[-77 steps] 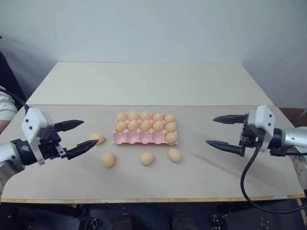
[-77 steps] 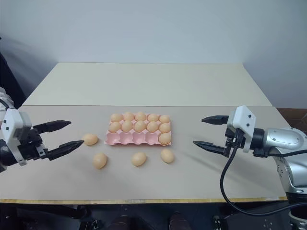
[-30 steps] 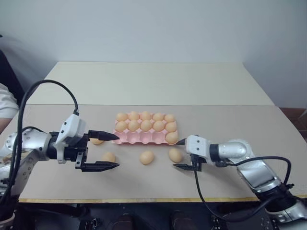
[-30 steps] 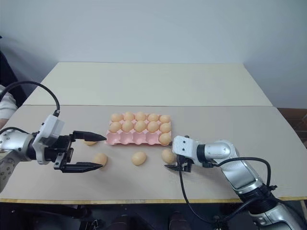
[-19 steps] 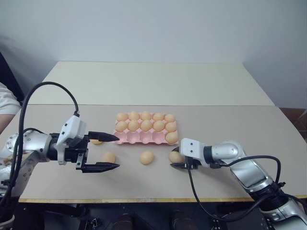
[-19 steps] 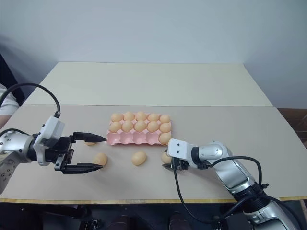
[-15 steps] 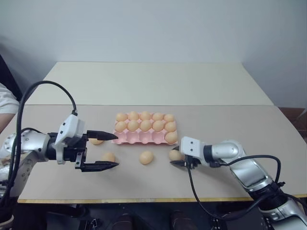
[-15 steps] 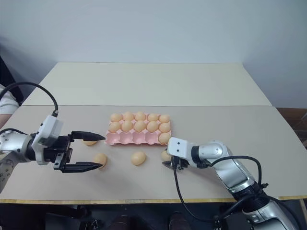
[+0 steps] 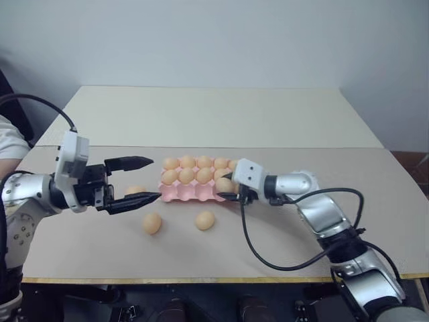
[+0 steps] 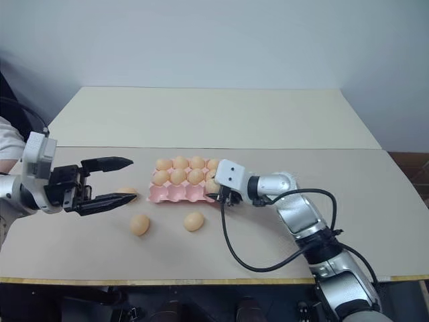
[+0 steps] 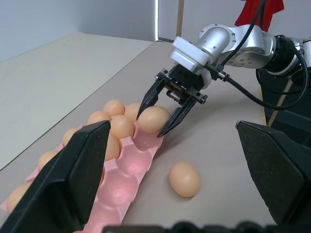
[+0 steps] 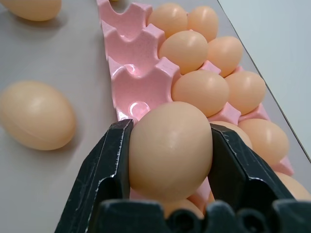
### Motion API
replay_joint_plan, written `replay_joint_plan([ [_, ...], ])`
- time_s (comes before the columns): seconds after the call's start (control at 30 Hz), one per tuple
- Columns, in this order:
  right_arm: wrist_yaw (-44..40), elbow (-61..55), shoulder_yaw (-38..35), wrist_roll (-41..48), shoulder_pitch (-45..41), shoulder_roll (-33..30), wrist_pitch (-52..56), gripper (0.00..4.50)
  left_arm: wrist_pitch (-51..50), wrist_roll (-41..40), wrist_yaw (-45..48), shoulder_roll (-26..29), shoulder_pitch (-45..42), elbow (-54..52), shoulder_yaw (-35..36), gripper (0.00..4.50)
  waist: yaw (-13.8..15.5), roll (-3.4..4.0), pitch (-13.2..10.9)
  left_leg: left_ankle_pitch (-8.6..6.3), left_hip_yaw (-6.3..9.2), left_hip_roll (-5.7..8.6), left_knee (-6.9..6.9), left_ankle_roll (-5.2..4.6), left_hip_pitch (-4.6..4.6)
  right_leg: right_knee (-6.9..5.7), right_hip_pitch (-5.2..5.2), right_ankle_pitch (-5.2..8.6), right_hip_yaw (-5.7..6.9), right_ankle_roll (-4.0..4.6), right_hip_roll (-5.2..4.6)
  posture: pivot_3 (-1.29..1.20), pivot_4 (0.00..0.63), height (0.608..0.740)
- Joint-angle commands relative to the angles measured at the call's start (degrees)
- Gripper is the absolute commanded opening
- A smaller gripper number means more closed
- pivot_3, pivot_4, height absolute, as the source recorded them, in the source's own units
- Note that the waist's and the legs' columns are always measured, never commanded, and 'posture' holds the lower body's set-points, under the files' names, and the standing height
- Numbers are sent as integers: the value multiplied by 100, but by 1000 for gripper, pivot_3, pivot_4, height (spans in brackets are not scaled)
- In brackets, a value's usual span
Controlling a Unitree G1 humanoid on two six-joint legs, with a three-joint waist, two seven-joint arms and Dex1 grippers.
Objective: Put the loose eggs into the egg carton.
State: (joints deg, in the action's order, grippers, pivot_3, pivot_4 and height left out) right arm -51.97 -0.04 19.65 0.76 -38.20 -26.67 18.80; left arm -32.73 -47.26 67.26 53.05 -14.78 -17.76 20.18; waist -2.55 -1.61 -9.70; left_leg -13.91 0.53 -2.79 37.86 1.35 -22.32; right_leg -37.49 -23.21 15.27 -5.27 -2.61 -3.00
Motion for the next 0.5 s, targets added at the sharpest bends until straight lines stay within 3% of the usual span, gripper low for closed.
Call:
replay_joint_plan([
  [0.03,152,37,-84,-88,-208,104,-122,3334,-33,-120,-82,12,-55,-137,98,4500,-1,0,0,0,0,0,0,0,0,-1,0,0,0,0,0,0,150,740],
  [0.13,151,-77,-191,-49,-172,75,-120,4404,-40,-99,-62,51,-60,-135,71,4500,-3,0,0,0,0,0,0,0,0,-2,-1,0,0,0,0,0,150,740],
  [0.27,-114,-564,-730,501,58,-221,19,4460,-14,-13,-11,131,11,-59,139,4500,20,0,0,0,1,0,0,0,-2,-1,-1,0,0,0,-1,0,150,740],
  [0.5,-1209,-1605,-2129,1949,1106,-1520,195,4460,93,106,337,350,563,252,559,4500,16,0,0,0,1,0,-1,0,-1,6,3,1,3,0,-2,0,150,740],
])
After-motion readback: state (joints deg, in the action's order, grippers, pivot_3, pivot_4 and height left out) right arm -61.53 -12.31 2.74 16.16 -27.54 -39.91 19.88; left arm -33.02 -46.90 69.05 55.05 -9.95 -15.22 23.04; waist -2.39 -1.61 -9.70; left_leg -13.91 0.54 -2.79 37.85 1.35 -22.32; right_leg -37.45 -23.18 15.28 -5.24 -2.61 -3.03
